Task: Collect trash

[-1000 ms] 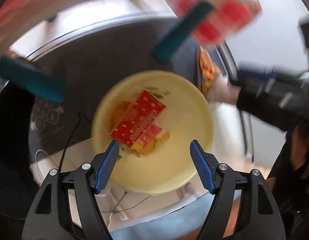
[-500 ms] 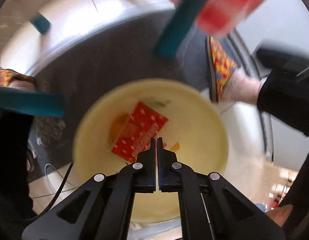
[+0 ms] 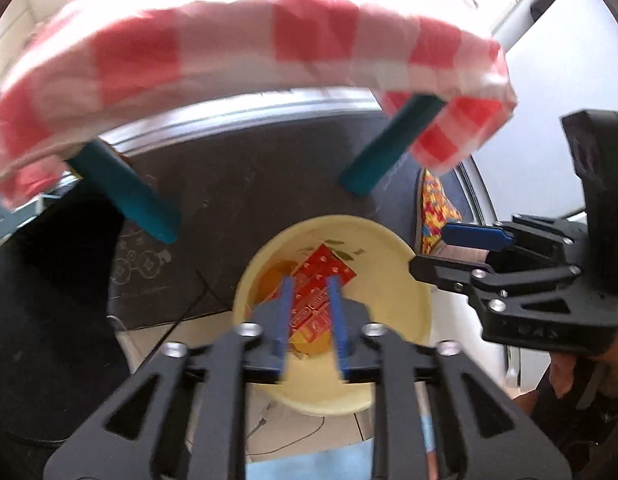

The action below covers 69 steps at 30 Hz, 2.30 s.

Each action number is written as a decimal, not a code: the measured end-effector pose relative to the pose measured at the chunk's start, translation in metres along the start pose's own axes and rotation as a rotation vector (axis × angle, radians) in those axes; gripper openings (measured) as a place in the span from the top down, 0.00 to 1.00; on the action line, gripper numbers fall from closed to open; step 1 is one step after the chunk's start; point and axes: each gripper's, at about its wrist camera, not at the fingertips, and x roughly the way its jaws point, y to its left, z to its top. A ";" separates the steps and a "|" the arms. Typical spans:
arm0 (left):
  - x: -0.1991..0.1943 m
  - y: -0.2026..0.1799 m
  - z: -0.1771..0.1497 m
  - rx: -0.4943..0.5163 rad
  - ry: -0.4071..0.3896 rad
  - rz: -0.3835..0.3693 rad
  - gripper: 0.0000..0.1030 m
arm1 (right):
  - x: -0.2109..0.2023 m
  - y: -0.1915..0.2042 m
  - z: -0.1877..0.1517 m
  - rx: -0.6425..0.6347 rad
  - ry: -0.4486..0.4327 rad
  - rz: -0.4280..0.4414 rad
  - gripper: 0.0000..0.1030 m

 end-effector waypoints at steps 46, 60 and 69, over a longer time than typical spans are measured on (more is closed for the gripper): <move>-0.308 -0.037 -0.088 -0.108 -0.824 0.192 0.12 | -0.273 0.146 -0.114 -0.108 -1.023 -0.226 0.11; -0.309 -0.038 -0.098 -0.118 -0.823 0.214 0.09 | -0.270 0.145 -0.126 -0.085 -1.009 -0.286 0.09; -0.309 -0.038 -0.104 -0.116 -0.822 0.217 0.08 | -0.269 0.148 -0.133 -0.092 -1.010 -0.295 0.08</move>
